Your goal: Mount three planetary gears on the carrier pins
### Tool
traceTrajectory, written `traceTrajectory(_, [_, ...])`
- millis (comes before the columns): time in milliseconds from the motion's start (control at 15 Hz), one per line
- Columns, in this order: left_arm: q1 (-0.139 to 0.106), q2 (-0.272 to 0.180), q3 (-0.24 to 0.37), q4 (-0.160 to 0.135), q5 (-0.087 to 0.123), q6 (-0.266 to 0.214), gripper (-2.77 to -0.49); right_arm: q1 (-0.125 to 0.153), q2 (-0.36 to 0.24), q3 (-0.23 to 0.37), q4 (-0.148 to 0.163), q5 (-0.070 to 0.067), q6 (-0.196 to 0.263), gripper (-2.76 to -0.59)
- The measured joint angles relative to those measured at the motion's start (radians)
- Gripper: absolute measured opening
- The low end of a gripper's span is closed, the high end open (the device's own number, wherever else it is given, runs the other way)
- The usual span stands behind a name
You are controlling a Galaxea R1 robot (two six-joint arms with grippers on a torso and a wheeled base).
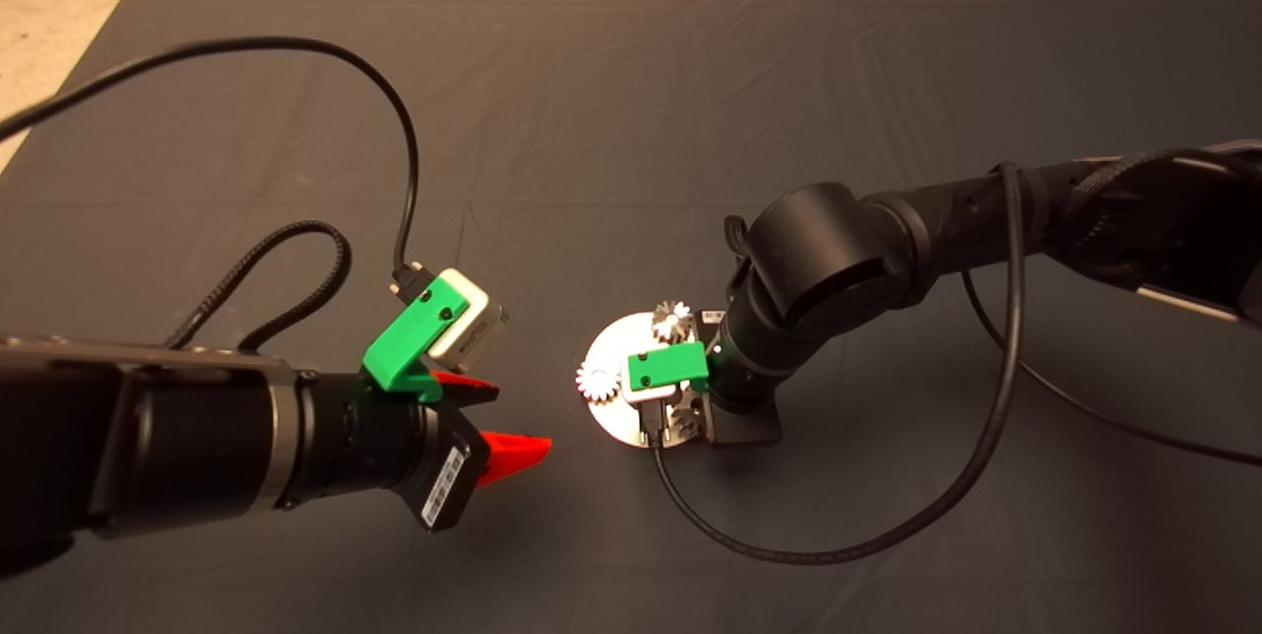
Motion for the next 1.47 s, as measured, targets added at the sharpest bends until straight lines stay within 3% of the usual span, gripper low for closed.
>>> traceTrajectory(600, [0.000,-0.001,0.000,0.001,0.000,0.000,-1.80,-0.004,-0.001,0.002,-0.007,-0.001,-0.029,-2.46])
traceTrajectory(1333, [0.000,-0.005,0.000,0.002,0.000,0.000,-1.80,-0.007,-0.012,0.010,-0.012,0.012,-0.045,-2.35])
traceTrajectory(1467, [0.000,-0.007,0.000,0.002,0.000,0.000,-1.80,-0.033,-0.016,0.007,-0.024,0.010,-0.047,-2.26])
